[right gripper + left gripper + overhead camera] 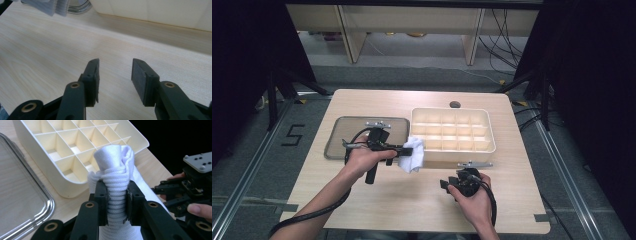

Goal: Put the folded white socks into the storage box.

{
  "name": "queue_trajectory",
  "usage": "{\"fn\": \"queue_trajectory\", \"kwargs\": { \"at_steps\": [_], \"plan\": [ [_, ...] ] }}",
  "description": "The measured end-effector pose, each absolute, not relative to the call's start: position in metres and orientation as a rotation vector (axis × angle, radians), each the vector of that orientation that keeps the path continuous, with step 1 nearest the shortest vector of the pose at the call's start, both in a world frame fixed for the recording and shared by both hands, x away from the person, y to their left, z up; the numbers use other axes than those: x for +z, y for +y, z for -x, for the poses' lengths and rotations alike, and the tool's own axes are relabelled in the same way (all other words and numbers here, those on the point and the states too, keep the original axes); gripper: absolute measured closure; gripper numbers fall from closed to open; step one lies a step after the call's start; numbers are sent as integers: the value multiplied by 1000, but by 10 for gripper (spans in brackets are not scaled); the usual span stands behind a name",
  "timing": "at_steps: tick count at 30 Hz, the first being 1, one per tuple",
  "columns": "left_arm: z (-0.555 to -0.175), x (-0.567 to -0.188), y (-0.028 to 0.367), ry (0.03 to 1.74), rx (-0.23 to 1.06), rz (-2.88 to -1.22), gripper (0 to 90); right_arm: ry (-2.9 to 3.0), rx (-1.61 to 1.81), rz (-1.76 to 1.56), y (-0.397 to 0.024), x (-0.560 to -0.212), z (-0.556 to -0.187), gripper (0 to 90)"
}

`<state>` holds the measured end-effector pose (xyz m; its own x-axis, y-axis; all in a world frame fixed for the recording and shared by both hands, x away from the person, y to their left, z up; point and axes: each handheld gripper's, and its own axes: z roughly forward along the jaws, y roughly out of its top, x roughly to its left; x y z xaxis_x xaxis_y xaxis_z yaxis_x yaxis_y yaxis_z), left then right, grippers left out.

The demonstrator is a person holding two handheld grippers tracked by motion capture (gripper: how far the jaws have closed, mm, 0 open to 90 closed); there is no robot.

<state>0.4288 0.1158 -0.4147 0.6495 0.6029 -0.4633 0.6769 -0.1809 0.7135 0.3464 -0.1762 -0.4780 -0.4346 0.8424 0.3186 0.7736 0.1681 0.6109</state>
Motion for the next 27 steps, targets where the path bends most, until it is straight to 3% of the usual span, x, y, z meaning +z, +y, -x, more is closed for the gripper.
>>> {"fn": "queue_trajectory", "kwargs": {
  "at_steps": [27],
  "plan": [
    [-465,-411,106,1047,4,-1902,742,2324,1135,-1634,-177,-481,-346,578]
  ]
}}
